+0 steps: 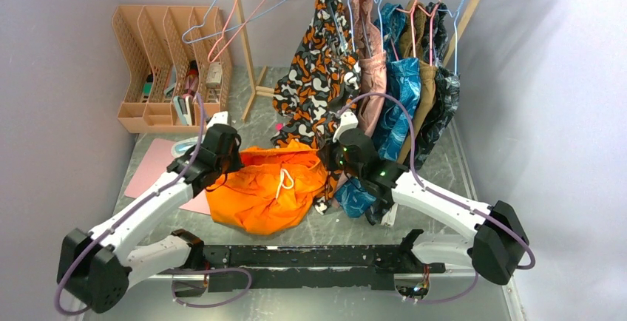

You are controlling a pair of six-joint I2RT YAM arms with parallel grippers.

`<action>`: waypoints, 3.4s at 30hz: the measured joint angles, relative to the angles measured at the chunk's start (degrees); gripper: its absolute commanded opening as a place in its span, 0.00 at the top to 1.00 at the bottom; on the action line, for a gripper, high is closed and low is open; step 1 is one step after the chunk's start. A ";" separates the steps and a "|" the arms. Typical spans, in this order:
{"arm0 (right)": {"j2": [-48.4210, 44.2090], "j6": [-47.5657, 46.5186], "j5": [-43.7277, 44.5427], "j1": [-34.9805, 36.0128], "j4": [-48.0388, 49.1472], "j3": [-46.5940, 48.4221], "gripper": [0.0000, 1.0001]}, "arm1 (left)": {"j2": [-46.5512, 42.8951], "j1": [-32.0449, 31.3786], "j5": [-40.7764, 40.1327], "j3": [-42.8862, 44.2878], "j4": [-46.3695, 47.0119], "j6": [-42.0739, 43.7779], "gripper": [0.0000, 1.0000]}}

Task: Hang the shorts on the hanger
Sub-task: Adjust the shorts at the center of the board, then pick up the hanger from the clothesline.

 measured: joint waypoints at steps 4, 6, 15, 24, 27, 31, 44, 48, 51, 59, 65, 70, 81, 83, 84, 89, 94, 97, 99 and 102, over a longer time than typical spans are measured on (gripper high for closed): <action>0.74 -0.02 -0.15 -0.02 -0.39 0.20 0.62 | 5.73 0.28 0.28 0.02 1.75 -0.98 0.86; 0.83 -0.44 -0.46 -0.07 -1.38 0.85 0.54 | 7.39 0.39 0.57 0.02 1.92 -1.25 0.75; 0.22 -3.37 -3.37 -0.17 -7.72 6.75 0.34 | 3.80 0.48 0.83 1.14 0.13 -1.05 0.09; -5.75 -6.54 -5.03 -0.17 -14.14 12.09 0.35 | -3.08 0.50 -4.04 17.66 -5.25 5.20 0.04; -8.92 -6.97 -5.20 -0.17 -12.81 10.91 0.36 | -1.49 0.52 -5.84 26.23 -3.13 13.27 0.03; -10.01 -7.52 -5.88 -0.17 -10.62 9.33 0.37 | 6.38 1.95 -6.51 40.30 -0.07 23.06 0.03; -8.59 -8.66 -9.97 -0.17 -9.25 9.20 0.37 | 24.48 19.47 13.16 58.05 1.33 27.78 0.02; -8.70 -8.66 -10.51 -0.17 -9.25 9.20 0.37 | 25.77 22.91 20.92 58.05 1.66 27.06 0.03; -8.81 -8.66 -10.51 -0.17 -9.22 9.20 0.37 | 26.67 24.22 25.53 58.05 2.45 26.71 0.04; -9.44 -8.70 -10.34 -0.17 -9.31 8.96 0.37 | 31.23 24.52 35.91 58.05 3.67 26.25 0.07; -9.57 -8.85 -10.16 -0.17 -9.31 8.94 0.37 | 32.44 24.55 40.04 58.05 3.93 25.53 0.25; -9.57 -8.85 -10.01 -0.17 -9.31 8.90 0.37 | 32.98 24.52 42.45 58.12 4.52 25.20 0.44; -9.57 -8.87 -9.20 -0.17 -9.33 8.90 0.38 | 37.20 20.28 40.65 62.53 4.07 26.75 0.65; -9.57 -8.87 -9.07 -0.17 -9.35 8.90 0.38 | 37.18 19.45 39.71 62.69 4.09 27.19 0.68; -9.57 -8.87 -9.03 -0.17 -9.35 8.90 0.38 | 37.18 19.06 39.17 62.82 4.15 27.39 0.70; -9.57 -8.87 -8.96 -0.17 -9.35 8.90 0.38 | 37.18 17.75 36.76 62.84 4.42 28.28 0.91; -9.60 -8.87 -8.76 -0.17 -9.35 8.72 0.38 | 36.96 17.38 35.04 62.84 5.60 28.76 0.93; -9.60 -8.87 -8.57 -0.17 -9.55 8.44 0.38 | 36.59 17.20 34.23 62.82 6.12 28.79 0.93; -9.60 -8.87 -8.52 -0.17 -9.57 8.35 0.38 | 36.30 17.18 34.18 62.82 6.80 28.74 0.93; -9.60 -8.87 -8.52 -0.17 -9.68 8.35 0.38 | 36.06 17.07 34.21 62.82 7.41 28.68 0.93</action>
